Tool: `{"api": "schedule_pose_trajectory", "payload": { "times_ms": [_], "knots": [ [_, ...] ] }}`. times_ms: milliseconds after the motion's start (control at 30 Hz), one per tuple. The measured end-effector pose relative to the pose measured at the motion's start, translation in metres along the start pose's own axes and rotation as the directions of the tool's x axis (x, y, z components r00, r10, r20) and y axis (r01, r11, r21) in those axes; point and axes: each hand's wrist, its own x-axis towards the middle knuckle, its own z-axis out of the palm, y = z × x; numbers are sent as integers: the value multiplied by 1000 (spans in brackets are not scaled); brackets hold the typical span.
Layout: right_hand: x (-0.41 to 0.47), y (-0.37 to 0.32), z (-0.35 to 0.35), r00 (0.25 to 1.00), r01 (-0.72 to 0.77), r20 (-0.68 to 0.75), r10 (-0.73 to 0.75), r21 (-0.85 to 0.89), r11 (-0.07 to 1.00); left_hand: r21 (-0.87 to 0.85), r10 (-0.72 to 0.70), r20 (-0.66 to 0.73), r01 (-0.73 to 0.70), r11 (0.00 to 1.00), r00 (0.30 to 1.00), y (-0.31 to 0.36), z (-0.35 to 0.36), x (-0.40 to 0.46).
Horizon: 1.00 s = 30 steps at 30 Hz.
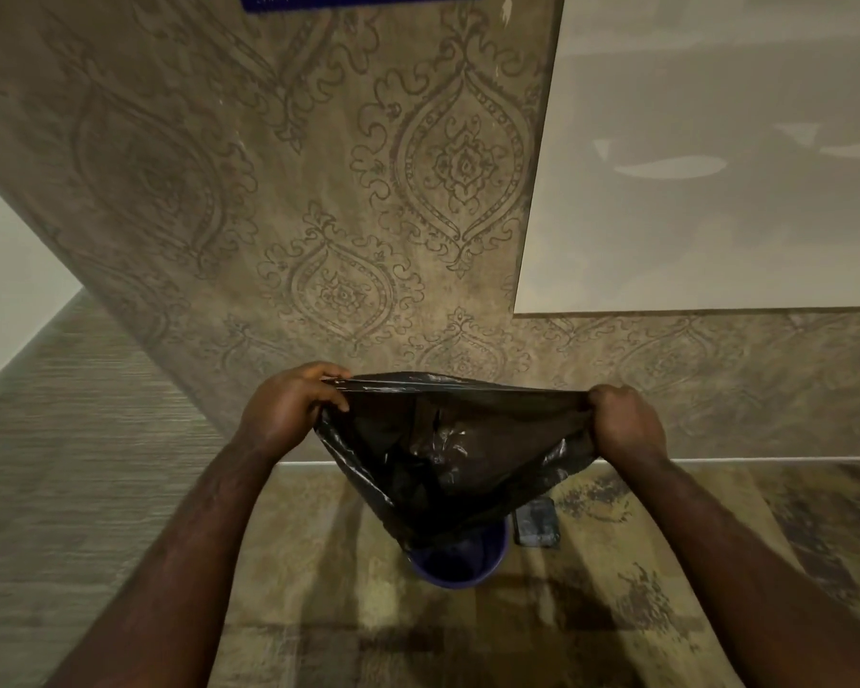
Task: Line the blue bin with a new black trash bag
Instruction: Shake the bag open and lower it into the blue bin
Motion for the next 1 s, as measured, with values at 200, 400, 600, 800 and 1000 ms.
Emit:
{"api": "schedule_pose_trajectory", "payload": {
  "times_ms": [200, 400, 600, 800, 1000],
  "knots": [
    [-10, -17, -4, 994, -45, -95, 58, 139, 989, 3, -99, 134, 99, 995, 986, 3, 18, -4],
    [-5, -28, -9, 953, 79, 293, -74, -5, 997, 121, -358, 267, 338, 934, 895, -4, 22, 3],
    [6, -38, -16, 955, 265, 104, -277, 115, 957, 201, -584, 111, 558, 805, 804, -9, 18, 5],
    [10, -50, -15, 923, 375, 108, -369, -45, 926, -15, -416, -134, 418, 908, 899, -4, 21, 3],
    [13, -59, -19, 878, 474, 58, -476, 38, 879, 15, -472, -104, 476, 879, 875, 1, 19, 6]
  ]
}}
